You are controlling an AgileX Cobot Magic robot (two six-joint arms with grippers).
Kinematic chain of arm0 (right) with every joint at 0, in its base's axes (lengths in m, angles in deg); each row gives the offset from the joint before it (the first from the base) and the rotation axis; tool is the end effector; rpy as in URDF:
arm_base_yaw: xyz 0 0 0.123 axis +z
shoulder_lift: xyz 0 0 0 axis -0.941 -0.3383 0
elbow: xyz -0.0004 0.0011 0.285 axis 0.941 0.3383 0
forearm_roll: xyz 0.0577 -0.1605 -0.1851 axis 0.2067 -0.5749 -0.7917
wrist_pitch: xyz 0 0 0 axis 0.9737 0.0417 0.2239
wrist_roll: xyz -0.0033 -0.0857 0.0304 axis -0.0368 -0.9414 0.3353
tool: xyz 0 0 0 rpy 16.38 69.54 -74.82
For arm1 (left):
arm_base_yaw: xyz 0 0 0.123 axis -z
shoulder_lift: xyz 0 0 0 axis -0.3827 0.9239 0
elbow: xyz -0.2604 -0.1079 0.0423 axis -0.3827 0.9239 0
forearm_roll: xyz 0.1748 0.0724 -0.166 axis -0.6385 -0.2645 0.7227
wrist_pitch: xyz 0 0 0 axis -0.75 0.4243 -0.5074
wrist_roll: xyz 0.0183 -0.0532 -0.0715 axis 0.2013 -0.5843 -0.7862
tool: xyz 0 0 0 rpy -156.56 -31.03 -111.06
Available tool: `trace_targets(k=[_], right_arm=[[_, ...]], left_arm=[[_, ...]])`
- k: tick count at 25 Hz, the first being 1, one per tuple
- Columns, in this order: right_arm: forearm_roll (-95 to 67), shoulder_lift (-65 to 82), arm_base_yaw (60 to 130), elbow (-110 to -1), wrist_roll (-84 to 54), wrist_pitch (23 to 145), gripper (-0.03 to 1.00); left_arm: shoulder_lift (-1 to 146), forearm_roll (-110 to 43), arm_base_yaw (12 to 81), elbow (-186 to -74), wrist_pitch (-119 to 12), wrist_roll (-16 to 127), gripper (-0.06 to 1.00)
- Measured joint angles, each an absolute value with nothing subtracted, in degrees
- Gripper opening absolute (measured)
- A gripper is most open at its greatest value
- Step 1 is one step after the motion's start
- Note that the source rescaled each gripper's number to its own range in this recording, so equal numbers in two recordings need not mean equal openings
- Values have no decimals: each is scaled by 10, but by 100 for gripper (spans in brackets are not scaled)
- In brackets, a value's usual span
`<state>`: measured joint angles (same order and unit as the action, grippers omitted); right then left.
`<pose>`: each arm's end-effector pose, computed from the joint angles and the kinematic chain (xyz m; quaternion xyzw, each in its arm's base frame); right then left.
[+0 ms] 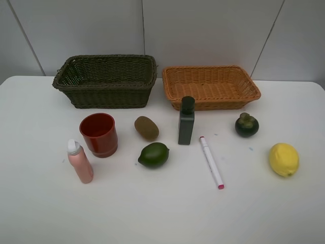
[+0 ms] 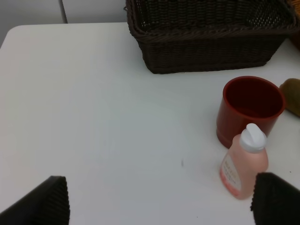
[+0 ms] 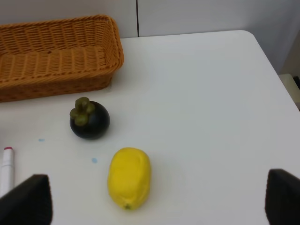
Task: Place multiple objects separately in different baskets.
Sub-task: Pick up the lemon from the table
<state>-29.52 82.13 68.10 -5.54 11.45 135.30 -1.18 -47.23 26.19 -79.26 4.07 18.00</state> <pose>-0.0094 -0.0107 0.2851 0.0467 0.8425 -0.0625 0.5331 -0.0066 0.0004 0.2770 -0.0002 0.8530 -0.0337 0.5208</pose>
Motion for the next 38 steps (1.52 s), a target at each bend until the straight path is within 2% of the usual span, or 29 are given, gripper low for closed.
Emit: trace_targets(k=[38], right_arm=[[-298,821,681,-55,115,1353,99]], left_arm=[[-12,-472,262,-793,41,180,100]])
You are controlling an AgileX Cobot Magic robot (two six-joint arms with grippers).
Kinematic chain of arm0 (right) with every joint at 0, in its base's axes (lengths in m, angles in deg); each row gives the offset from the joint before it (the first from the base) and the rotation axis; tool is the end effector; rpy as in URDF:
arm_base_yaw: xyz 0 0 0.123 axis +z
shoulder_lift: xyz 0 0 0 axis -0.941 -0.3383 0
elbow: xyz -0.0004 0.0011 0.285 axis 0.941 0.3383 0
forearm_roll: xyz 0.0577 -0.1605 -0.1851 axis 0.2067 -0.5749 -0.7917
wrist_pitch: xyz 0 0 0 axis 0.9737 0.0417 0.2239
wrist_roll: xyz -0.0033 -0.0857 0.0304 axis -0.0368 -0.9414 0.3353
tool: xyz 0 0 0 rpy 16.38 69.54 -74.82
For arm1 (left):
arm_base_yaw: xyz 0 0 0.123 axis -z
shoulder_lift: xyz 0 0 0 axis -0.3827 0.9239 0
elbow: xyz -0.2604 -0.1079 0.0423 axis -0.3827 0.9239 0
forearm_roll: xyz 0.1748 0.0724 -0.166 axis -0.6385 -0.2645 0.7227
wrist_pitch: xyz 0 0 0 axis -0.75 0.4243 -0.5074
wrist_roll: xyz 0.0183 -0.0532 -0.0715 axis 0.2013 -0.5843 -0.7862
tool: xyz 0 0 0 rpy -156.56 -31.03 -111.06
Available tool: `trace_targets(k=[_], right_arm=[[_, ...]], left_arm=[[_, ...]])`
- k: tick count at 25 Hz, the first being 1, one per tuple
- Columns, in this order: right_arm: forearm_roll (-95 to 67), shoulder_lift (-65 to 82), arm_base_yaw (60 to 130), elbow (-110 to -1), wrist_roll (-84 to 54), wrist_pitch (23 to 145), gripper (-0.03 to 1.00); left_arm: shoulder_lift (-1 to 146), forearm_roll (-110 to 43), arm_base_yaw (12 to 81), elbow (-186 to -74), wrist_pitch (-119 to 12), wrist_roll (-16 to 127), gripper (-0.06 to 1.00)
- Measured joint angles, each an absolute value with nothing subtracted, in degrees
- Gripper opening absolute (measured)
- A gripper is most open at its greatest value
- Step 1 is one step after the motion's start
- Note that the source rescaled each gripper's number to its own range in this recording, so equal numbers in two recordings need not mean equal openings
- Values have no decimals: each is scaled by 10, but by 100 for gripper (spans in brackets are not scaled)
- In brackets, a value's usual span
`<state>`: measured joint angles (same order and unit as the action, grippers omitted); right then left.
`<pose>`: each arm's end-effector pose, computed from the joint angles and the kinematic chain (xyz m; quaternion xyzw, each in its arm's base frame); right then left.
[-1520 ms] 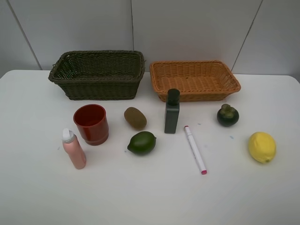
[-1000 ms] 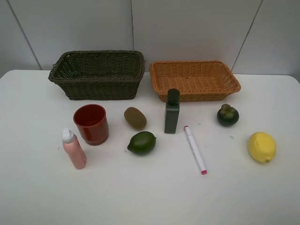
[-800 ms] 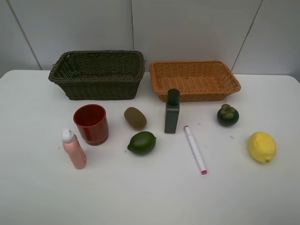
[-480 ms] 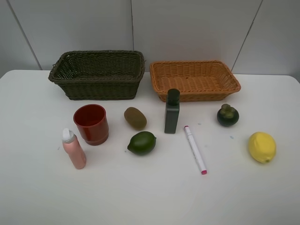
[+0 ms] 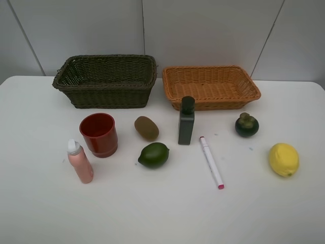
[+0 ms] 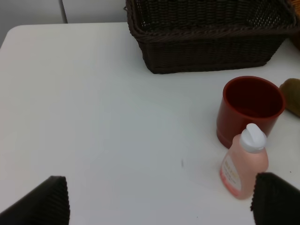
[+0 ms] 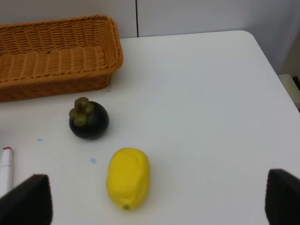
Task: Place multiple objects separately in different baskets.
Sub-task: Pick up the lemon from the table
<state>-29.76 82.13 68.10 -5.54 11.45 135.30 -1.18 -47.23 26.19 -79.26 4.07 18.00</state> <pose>-0.0094 -0.0111 0.2851 0.0468 0.8423 -0.0646 0.5330 -0.0066 0.0004 0.2770 -0.0002 0.8530 -0.0337 0.5208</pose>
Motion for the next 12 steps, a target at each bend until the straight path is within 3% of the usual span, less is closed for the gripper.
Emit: trace_targets(k=[12], right_arm=[[-308,793,681,-64,115,1348,99]], left_arm=[[-12,-472,262,-793,41,180,100]])
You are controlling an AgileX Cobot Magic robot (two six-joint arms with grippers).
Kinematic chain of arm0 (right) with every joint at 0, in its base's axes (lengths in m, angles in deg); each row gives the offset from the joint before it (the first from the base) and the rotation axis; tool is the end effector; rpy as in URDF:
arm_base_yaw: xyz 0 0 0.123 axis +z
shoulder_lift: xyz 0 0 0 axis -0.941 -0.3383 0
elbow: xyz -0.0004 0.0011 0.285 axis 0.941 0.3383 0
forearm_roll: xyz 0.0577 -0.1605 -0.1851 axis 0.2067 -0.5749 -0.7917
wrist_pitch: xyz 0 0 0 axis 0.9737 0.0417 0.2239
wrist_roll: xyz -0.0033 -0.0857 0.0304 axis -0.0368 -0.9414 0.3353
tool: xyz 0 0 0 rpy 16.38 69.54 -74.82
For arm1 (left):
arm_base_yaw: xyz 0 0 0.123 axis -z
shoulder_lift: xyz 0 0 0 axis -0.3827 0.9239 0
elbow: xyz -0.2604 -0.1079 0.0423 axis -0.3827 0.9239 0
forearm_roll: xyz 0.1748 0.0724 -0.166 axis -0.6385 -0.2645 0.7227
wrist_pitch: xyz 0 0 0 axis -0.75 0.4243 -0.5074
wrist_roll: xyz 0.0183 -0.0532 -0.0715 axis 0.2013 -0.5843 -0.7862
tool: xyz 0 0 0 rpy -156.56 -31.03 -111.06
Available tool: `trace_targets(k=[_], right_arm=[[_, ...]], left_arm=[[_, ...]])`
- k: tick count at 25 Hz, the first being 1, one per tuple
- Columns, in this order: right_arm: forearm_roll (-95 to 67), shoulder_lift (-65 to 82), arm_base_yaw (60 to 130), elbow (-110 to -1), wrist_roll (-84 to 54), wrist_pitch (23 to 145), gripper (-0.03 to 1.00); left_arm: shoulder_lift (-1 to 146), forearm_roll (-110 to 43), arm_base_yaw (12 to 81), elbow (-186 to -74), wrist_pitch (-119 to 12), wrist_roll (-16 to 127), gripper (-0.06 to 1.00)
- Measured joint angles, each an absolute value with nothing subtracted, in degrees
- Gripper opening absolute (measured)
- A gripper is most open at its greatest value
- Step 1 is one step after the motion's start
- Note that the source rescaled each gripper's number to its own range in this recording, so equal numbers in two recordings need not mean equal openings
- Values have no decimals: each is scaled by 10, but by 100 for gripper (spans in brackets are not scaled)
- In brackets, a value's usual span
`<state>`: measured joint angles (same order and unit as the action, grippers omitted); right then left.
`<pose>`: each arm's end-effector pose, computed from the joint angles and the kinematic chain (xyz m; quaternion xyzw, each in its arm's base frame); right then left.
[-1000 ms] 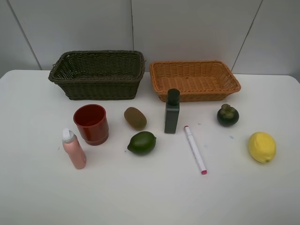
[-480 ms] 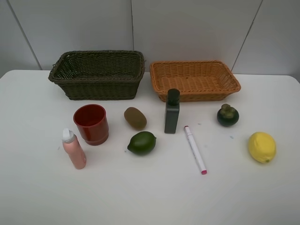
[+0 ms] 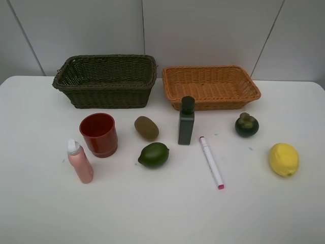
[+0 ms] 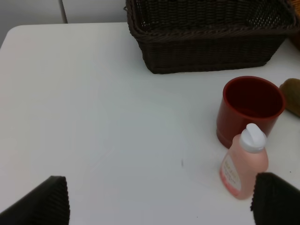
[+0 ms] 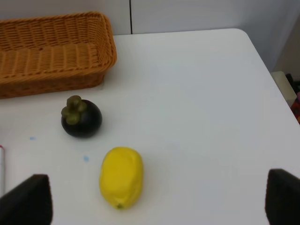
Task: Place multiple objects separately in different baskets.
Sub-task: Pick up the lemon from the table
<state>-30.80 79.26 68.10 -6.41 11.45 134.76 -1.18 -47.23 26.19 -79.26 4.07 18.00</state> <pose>-0.0028 -0.0127 0.2905 0.0458 0.8485 -0.0738 0.5220 -0.0066 0.0004 0.2770 -0.0002 0.8530 -0.0337 0.5208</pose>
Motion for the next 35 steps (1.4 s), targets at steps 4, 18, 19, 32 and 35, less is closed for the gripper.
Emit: trace_targets(k=[4,18,19,32,35], right_arm=[[-308,699,681,-98,116,1344,99],[-314,286,681,-203,109,1303,98],[-314,265,681,-203,109,1295,98],[-317,68,681,-203,87,1225,98],[-309,31,681,-203,74,1206,98]], left_arm=[[-12,-472,262,-793,41,180,100],[-12,-472,262,-793,41,180,100],[-12,-472,262,-793,41,180,100],[-12,-472,262,-793,41,180,100],[-12,-472,262,-793,41,180,100]])
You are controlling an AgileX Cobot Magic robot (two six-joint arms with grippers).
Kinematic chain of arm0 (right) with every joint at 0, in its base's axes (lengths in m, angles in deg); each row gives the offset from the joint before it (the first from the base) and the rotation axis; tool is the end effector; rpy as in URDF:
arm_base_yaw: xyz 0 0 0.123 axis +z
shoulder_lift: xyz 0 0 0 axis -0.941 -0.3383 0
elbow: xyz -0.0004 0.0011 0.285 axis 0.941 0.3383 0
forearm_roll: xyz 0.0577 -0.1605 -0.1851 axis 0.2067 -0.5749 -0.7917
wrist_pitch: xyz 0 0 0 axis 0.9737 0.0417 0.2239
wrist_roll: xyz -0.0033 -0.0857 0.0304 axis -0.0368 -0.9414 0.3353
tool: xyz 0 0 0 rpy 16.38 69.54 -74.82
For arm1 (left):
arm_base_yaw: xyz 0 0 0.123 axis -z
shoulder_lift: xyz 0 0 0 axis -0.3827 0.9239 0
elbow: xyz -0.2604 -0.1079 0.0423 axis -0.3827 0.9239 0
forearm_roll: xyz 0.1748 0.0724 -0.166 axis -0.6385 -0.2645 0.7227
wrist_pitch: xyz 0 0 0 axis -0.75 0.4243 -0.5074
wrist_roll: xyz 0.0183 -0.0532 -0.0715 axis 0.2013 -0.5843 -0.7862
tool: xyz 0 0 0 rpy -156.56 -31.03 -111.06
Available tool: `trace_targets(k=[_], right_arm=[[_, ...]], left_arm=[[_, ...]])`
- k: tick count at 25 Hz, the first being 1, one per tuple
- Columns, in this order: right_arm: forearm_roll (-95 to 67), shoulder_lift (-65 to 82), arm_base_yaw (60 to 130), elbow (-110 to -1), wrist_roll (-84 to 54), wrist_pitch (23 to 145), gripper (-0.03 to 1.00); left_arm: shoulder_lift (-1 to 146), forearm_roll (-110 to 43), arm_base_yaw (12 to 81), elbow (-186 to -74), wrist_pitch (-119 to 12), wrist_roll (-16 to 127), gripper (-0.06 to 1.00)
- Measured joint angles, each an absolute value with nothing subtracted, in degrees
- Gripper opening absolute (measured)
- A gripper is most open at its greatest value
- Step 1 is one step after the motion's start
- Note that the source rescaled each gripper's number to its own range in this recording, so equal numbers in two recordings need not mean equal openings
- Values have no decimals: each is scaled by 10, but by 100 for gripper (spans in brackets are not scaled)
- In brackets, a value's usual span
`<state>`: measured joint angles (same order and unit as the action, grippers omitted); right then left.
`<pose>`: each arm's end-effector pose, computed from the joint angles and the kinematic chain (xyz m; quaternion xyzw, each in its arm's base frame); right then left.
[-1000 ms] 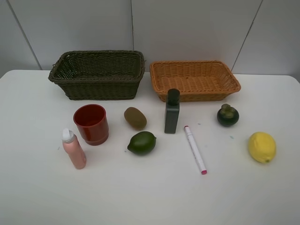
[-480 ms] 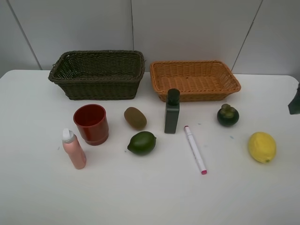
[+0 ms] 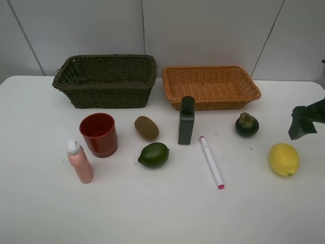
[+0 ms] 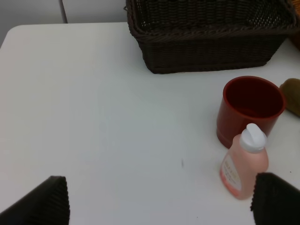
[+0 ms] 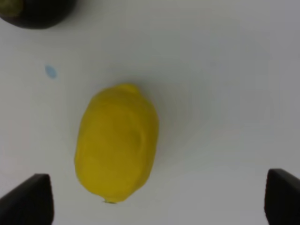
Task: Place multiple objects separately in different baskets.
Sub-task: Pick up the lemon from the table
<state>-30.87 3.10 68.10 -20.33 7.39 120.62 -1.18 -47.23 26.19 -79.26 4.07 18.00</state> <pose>0.2367 -0.0195 0.2183 -0.0331 0.9889 -0.0685 0.1279 -0.0066 0.0004 0.2770 -0.0002 0.8530 -0.0337 0.5208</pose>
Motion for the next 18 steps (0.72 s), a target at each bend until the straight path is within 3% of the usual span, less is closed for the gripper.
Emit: trace_targets(k=[18], right_arm=[[-272,-117,681,-203,62,1151,98]], left_arm=[[-12,-472,262,-793,41,180,100]])
